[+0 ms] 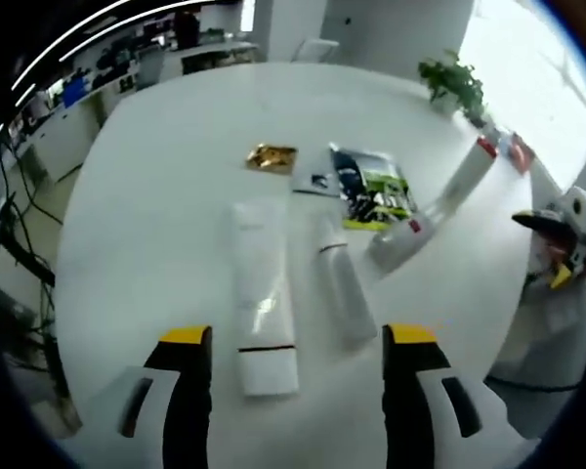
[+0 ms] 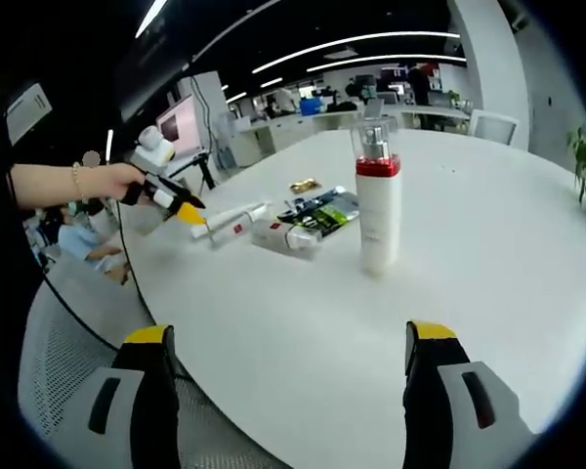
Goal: Arrange the skincare products in the storage area until every visible bottle or jar stands upright without overlapping.
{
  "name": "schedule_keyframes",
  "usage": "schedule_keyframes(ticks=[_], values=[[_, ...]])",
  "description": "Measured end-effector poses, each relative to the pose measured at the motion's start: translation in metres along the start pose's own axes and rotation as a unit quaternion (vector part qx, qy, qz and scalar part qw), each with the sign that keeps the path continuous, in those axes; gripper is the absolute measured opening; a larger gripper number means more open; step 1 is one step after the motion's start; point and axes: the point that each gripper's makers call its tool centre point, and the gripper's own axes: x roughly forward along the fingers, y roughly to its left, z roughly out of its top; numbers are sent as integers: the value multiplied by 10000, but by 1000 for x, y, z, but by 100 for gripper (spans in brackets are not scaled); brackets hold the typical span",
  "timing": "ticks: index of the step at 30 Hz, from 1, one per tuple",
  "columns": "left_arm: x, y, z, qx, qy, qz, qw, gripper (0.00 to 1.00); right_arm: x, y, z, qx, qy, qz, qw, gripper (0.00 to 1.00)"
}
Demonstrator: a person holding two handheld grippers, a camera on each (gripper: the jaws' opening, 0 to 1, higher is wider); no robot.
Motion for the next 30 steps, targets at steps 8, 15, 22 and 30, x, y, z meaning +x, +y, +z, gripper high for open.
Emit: schedule_keyframes(ticks=[8,15,22,30], values=[[8,9,5,-106,296,157,9994,59,0,-4,-3,75,40,-53,9999,97],[29,17,8,-31,653,164,9977,55,1,-4,-4,94,85,-66,9999,96],[41,25,19,140,820,154,9964,52,0,-5,-5,84,139,-99,9998,96],[54,30,27,291,1177,164,9925,50,-1,-5,-6,72,197,-166,9996,96]])
